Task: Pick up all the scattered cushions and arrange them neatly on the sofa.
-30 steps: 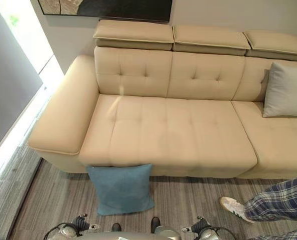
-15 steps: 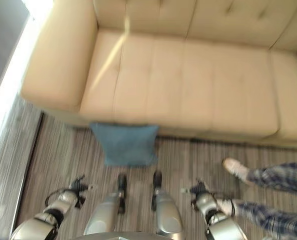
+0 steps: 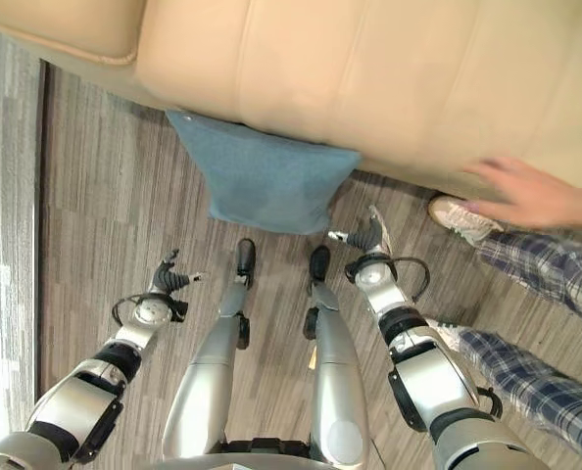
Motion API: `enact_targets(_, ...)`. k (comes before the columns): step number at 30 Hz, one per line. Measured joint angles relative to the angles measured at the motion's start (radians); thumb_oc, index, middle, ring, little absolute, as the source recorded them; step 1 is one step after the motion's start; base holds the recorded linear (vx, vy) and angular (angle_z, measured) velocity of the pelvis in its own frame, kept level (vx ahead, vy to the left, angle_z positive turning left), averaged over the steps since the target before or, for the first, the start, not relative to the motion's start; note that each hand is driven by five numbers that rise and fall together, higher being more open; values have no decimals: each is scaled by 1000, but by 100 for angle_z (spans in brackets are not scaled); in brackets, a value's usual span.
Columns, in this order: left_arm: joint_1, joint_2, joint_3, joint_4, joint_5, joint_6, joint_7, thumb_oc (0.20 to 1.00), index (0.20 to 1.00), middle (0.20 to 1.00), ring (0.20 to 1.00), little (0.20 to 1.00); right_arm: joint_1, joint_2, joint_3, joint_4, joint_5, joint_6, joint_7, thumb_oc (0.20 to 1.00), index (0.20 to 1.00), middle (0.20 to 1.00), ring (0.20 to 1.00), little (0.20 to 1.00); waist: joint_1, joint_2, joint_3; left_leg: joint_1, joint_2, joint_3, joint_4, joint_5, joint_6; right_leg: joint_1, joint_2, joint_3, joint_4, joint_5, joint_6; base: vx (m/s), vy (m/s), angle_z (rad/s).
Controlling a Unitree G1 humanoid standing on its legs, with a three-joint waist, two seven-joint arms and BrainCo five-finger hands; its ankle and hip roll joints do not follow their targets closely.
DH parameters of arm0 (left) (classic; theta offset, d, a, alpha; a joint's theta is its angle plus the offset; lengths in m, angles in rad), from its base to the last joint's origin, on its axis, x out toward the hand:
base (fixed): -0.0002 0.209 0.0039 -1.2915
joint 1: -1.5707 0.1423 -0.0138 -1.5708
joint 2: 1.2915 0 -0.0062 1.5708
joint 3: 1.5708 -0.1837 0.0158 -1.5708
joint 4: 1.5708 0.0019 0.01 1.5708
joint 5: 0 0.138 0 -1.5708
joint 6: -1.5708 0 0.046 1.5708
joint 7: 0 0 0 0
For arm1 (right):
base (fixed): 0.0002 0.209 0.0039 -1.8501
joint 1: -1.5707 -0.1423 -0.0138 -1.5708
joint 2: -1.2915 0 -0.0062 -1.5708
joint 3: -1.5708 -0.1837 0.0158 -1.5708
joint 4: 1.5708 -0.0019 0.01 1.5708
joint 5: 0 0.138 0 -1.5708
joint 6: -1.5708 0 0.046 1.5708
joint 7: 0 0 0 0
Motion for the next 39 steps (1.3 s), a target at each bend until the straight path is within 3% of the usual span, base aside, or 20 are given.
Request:
enact_targets(11,-126,16,2,-110,-67,-26,56,1000,1000,1000,1000,1000,-112,-7,-47,-23,68,-47,-80,1000,1000,1000,1000,1000,-7,-2,-2,-191,-15,-9,26,13,-14,-212,-24,2,84,-14,-2,25,1,5)
enact_targets(12,-115,77,49,-131,-92,-59,-31,1000,1000,1000,1000,1000,-93,-21,-48,-20,78,-66,-60,1000,1000,1000,1000,1000,5,4,-2,-192,-21,-12,27,22,-11,-213,-30,-7,85,-12,-3,14,70,1)
enact_targets(13,-104,192,93,-133,-111,-71,-60,1000,1000,1000,1000,1000,-80,-53,-54,-57,87,-65,-49,1000,1000,1000,1000,1000,-8,-3,-1,-182,-9,-9,30,23,-10,-206,-23,1,87,-12,-9,0,0,0)
enact_targets(14,-104,238,174,-93,-158,-59,37,1000,1000,1000,1000,1000,-29,-90,-83,-123,88,-64,-64,1000,1000,1000,1000,1000,1,4,-18,-184,-14,-4,49,11,-11,-202,-25,10,86,-14,-10,0,0,0)
enact_targets(16,-100,138,85,-93,-143,-59,79,1000,1000,1000,1000,1000,-12,-65,-93,-60,88,-82,-85,1000,1000,1000,1000,1000,9,33,-96,-184,-27,-1,31,13,-4,-211,-31,17,92,-21,1,0,0,0)
enact_targets(17,-100,77,34,-85,-125,-63,65,1000,1000,1000,1000,1000,-11,-24,-74,-32,89,-82,-82,1000,1000,1000,1000,1000,-7,30,-129,-183,-31,2,27,14,-3,-214,-34,24,93,-22,6,0,0,0)
enact_targets(19,-90,-17,-12,-80,-104,-60,56,1000,1000,1000,1000,1000,15,68,-42,-21,89,-83,-74,1000,1000,1000,1000,1000,-50,-6,-177,-182,-31,2,26,12,-4,-213,-31,29,84,-22,11,-8,7,-7)
enact_targets(21,-75,-63,-37,-75,-98,-60,43,1000,1000,1000,1000,1000,63,84,-48,-10,90,-83,-74,1000,1000,1000,1000,1000,-57,-25,-199,-175,-23,6,27,11,-5,-204,-25,28,76,-18,11,-14,8,-8)
enact_targets(23,-59,-54,-28,-57,-98,-58,44,1000,1000,1000,1000,1000,83,69,-48,-5,94,-83,-73,1000,1000,1000,1000,1000,-48,-23,-200,-166,-20,9,28,11,-5,-199,-23,33,77,-16,9,-10,13,-7)
enact_targets(28,65,-54,2,-46,-96,-53,39,1000,1000,1000,1000,1000,176,72,-68,16,95,-82,-46,1000,1000,1000,1000,1000,-43,-9,-212,-73,-17,27,25,-11,-17,-113,-21,47,74,-22,16,-10,-7,-5)
enact_targets(32,182,-69,1,-53,-85,-37,19,1000,1000,1000,1000,1000,315,73,-67,41,96,-80,-14,1000,1000,1000,1000,1000,-39,9,-261,50,-12,28,-14,-18,-14,8,-14,48,35,-26,18,-17,-2,-5)
enact_targets(34,275,-68,-1,-44,-55,-29,-8,1000,1000,1000,1000,1000,415,72,-65,78,96,-64,14,1000,1000,1000,1000,1000,-47,16,-285,185,-6,28,-50,-19,-1,148,-8,37,-5,-30,17,68,-1,-4)
enact_targets(39,416,-64,0,82,16,12,-80,1000,1000,1000,1000,1000,554,69,-50,204,79,-20,84,1000,1000,1000,1000,1000,-64,20,-361,464,18,43,-114,-55,-7,440,20,30,-117,-46,31,165,-33,-12)
